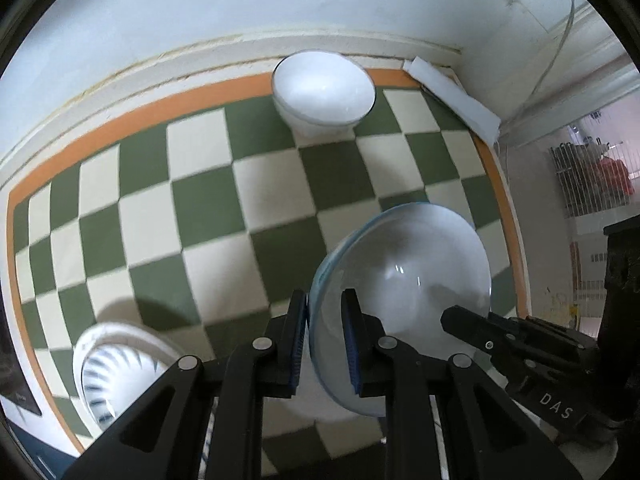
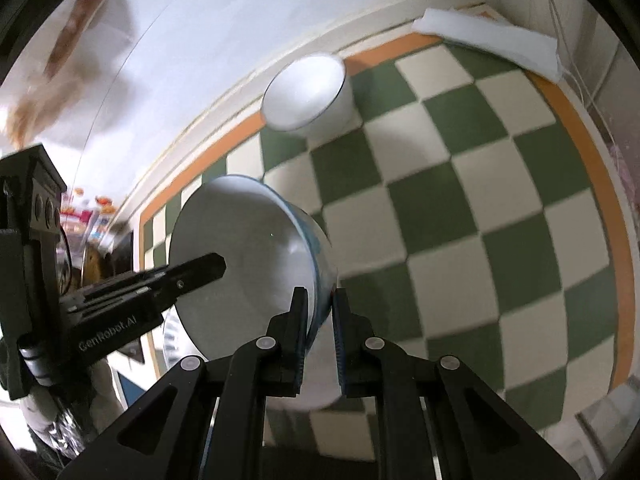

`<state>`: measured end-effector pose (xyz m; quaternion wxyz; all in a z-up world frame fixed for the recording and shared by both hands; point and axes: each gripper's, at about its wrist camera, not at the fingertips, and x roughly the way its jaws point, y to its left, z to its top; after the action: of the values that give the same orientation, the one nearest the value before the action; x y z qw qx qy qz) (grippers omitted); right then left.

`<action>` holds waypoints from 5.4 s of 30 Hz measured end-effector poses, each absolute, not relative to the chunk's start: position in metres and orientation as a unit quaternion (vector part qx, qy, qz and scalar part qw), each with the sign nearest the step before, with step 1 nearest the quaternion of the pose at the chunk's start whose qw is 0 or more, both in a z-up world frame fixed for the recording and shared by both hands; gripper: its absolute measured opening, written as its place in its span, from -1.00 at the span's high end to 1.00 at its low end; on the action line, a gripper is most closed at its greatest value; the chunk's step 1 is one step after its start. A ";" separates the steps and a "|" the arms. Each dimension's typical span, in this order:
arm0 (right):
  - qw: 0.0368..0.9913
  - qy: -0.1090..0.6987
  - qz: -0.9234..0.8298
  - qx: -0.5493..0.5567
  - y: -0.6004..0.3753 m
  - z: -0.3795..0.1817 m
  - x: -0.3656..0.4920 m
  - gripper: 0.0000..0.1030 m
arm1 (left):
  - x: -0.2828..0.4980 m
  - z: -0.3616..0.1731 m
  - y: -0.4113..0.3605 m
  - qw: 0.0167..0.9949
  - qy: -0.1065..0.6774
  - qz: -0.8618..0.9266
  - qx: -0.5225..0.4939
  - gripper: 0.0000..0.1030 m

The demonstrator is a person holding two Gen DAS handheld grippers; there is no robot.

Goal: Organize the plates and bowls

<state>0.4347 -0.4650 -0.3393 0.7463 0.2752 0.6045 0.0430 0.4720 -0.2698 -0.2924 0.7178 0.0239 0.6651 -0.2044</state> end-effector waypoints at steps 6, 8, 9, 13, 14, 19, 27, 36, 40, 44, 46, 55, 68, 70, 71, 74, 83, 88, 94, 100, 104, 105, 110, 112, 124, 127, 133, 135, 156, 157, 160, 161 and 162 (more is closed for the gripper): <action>0.725 0.629 0.042 0.278 -0.442 -0.363 0.407 0.73 | 0.450 -0.317 -0.261 0.702 0.684 -0.195 0.035 0.70; 0.719 0.636 0.040 0.278 -0.438 -0.371 0.402 0.73 | 0.445 -0.326 -0.260 0.698 0.689 -0.192 0.041 0.70; 0.716 0.639 0.039 0.278 -0.439 -0.377 0.402 0.73 | 0.443 -0.330 -0.260 0.695 0.692 -0.190 0.045 0.70; 0.707 0.650 0.035 0.274 -0.437 -0.392 0.399 0.74 | 0.437 -0.344 -0.264 0.688 0.699 -0.186 0.064 0.70; 0.705 0.653 0.034 0.274 -0.437 -0.395 0.399 0.73 | 0.436 -0.347 -0.265 0.686 0.700 -0.185 0.067 0.70; 0.698 0.662 0.031 0.272 -0.438 -0.406 0.401 0.74 | 0.434 -0.357 -0.269 0.679 0.706 -0.182 0.085 0.70; 0.685 0.671 0.032 0.283 -0.438 -0.410 0.405 0.71 | 0.437 -0.362 -0.269 0.673 0.713 -0.175 0.092 0.70; 0.679 0.670 0.038 0.298 -0.451 -0.398 0.410 0.65 | 0.443 -0.340 -0.256 0.676 0.712 -0.179 0.063 0.70; 0.700 0.638 0.043 0.317 -0.473 -0.367 0.431 0.65 | 0.465 -0.307 -0.253 0.699 0.690 -0.182 0.041 0.68; 0.725 0.608 0.037 0.320 -0.496 -0.346 0.474 0.35 | 0.510 -0.284 -0.259 0.721 0.668 -0.181 0.014 0.56; 0.732 0.599 0.035 0.323 -0.505 -0.344 0.499 0.11 | 0.540 -0.281 -0.264 0.729 0.661 -0.176 0.001 0.55; 0.742 0.595 0.018 0.308 -0.527 -0.390 0.623 0.09 | 0.650 -0.343 -0.309 0.713 0.683 -0.160 0.002 0.55; 0.736 0.621 0.009 0.269 -0.518 -0.435 0.673 0.70 | 0.662 -0.403 -0.328 0.694 0.702 -0.159 0.015 0.71; 0.740 0.620 0.007 0.262 -0.516 -0.433 0.674 0.71 | 0.660 -0.403 -0.327 0.695 0.702 -0.157 0.014 0.71; 0.739 0.620 0.006 0.262 -0.515 -0.433 0.675 0.72 | 0.658 -0.403 -0.327 0.695 0.701 -0.157 0.014 0.71; 0.740 0.621 0.009 0.258 -0.510 -0.432 0.665 0.73 | 0.655 -0.397 -0.326 0.699 0.698 -0.156 0.015 0.71; 0.759 0.599 0.024 0.254 -0.502 -0.389 0.633 0.74 | 0.633 -0.344 -0.319 0.725 0.669 -0.167 0.014 0.71; 0.775 0.578 0.031 0.254 -0.487 -0.348 0.594 0.74 | 0.602 -0.302 -0.304 0.736 0.653 -0.180 0.010 0.71; 0.785 0.564 0.033 0.252 -0.464 -0.309 0.527 0.74 | 0.545 -0.260 -0.283 0.743 0.638 -0.202 0.019 0.71; 0.785 0.565 0.026 0.253 -0.446 -0.296 0.452 0.74 | 0.483 -0.254 -0.273 0.736 0.640 -0.217 0.032 0.71; 0.775 0.576 0.022 0.258 -0.434 -0.308 0.417 0.74 | 0.454 -0.266 -0.263 0.725 0.652 -0.220 0.032 0.71; 0.771 0.581 0.021 0.259 -0.431 -0.313 0.407 0.74 | 0.447 -0.272 -0.261 0.720 0.657 -0.220 0.035 0.71; 0.757 0.599 0.016 0.260 -0.420 -0.337 0.383 0.74 | 0.424 -0.293 -0.255 0.707 0.672 -0.216 0.043 0.71; 0.752 0.605 0.012 0.261 -0.418 -0.346 0.378 0.74 | 0.418 -0.302 -0.254 0.700 0.679 -0.214 0.047 0.71; 0.730 0.629 0.000 0.266 -0.419 -0.376 0.376 0.73 | 0.408 -0.335 -0.263 0.680 0.700 -0.205 0.078 0.71; 0.725 0.635 -0.004 0.265 -0.420 -0.380 0.378 0.73 | 0.409 -0.339 -0.266 0.677 0.702 -0.205 0.084 0.71; 0.715 0.642 -0.004 0.276 -0.422 -0.386 0.380 0.72 | 0.412 -0.342 -0.267 0.671 0.708 -0.204 0.082 0.71; 0.712 0.644 -0.004 0.278 -0.422 -0.387 0.381 0.71 | 0.414 -0.343 -0.267 0.669 0.711 -0.203 0.079 0.70; 0.730 0.627 0.012 0.273 -0.422 -0.354 0.370 0.66 | 0.399 -0.305 -0.247 0.696 0.687 -0.198 0.072 0.69; 0.733 0.624 0.012 0.271 -0.421 -0.350 0.367 0.66 | 0.396 -0.302 -0.245 0.698 0.684 -0.198 0.075 0.69; 0.738 0.620 0.012 0.266 -0.420 -0.338 0.359 0.66 | 0.384 -0.289 -0.242 0.704 0.676 -0.205 0.076 0.69; 0.739 0.619 0.012 0.266 -0.419 -0.334 0.356 0.66 | 0.380 -0.284 -0.242 0.706 0.673 -0.207 0.077 0.69; 0.742 0.616 0.013 0.265 -0.419 -0.329 0.352 0.66 | 0.376 -0.278 -0.241 0.708 0.669 -0.212 0.077 0.69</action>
<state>0.3524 -0.4186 -0.3294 0.7418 0.2645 0.6161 0.0133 0.3760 -0.2412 -0.2785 0.7084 0.0767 0.6690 -0.2115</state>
